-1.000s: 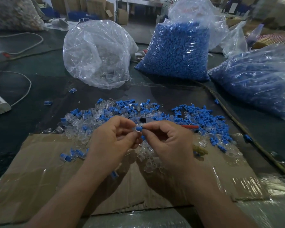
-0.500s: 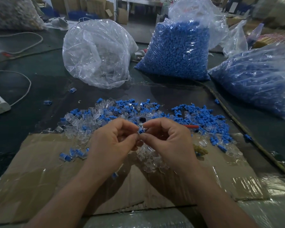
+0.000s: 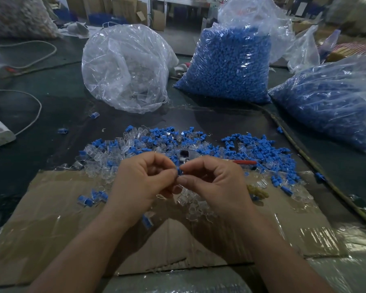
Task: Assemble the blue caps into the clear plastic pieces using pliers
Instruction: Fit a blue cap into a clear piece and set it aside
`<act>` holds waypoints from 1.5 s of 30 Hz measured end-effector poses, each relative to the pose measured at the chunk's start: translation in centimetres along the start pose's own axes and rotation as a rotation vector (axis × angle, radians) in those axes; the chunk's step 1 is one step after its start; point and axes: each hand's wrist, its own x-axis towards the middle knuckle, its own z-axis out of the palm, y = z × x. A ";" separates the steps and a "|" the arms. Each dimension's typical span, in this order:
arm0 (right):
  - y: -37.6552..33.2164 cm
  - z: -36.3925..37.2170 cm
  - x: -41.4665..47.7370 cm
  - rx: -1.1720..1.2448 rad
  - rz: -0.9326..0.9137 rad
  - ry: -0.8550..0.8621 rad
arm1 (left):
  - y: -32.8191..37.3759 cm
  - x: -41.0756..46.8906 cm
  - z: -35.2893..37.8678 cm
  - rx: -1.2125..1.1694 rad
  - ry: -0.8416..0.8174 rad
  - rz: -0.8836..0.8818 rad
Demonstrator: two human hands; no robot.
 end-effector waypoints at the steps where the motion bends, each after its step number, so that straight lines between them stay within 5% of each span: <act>1: 0.0 0.0 0.0 -0.036 -0.032 0.006 | 0.0 0.1 -0.1 -0.067 -0.006 -0.043; 10: 0.6 -0.1 0.2 -0.122 -0.186 0.020 | 0.1 0.3 -0.4 -0.229 -0.055 -0.202; 37: 1.5 0.1 0.1 0.070 -0.142 0.010 | 0.5 0.3 -0.4 -0.346 -0.093 -0.304; 45: 2.2 0.3 0.2 -0.198 -0.314 0.070 | 0.1 0.4 -0.5 -0.293 -0.108 -0.325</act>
